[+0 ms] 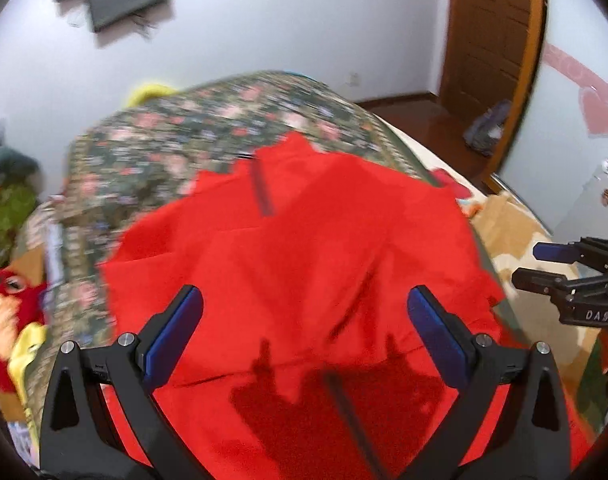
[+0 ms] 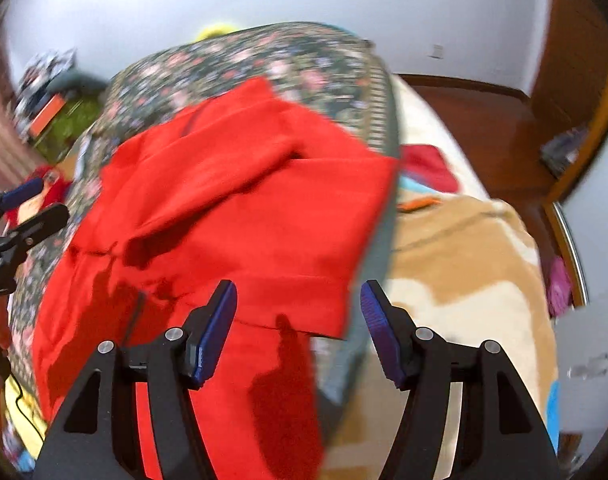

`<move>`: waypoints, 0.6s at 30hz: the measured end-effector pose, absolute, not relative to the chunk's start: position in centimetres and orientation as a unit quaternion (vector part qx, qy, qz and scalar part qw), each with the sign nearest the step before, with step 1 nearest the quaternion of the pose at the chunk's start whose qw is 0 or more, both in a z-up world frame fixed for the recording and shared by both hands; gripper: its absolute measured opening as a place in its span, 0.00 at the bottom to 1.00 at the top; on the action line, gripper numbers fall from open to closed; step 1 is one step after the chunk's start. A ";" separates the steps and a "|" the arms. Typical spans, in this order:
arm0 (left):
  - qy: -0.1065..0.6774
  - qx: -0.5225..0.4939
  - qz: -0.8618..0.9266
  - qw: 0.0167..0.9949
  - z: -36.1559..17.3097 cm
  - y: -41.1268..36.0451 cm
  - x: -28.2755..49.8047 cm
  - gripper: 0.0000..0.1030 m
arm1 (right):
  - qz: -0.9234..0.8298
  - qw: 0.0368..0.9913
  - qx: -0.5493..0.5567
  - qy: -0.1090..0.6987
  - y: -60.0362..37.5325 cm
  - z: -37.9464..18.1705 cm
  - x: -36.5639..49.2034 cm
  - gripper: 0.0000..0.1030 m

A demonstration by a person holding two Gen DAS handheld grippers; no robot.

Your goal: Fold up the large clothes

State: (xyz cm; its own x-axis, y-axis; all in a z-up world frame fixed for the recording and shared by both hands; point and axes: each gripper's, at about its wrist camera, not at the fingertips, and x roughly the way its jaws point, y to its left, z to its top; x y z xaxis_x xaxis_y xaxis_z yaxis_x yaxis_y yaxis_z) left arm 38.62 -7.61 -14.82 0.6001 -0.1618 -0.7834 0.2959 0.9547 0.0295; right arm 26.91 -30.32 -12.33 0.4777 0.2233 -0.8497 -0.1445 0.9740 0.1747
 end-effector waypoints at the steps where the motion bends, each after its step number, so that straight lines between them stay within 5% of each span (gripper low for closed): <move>1: 0.439 0.080 -0.135 0.884 -15.4 -8.8 39.6 1.00 | 0.098 0.858 0.047 0.502 -31.2 -12.7 27.2 0.59; 10: 0.471 0.163 -0.138 0.856 -21.5 -17.4 46.5 0.97 | 0.082 0.848 0.071 0.518 -33.9 -15.9 28.1 0.59; 16: 0.484 0.183 -0.114 0.848 -24.8 -18.8 49.8 0.68 | 0.094 0.842 0.071 0.526 -33.8 -17.2 28.5 0.59; 18: 0.473 0.167 -0.113 0.858 -24.7 -18.4 50.1 0.49 | 0.096 0.841 0.070 0.527 -33.8 -17.4 28.6 0.59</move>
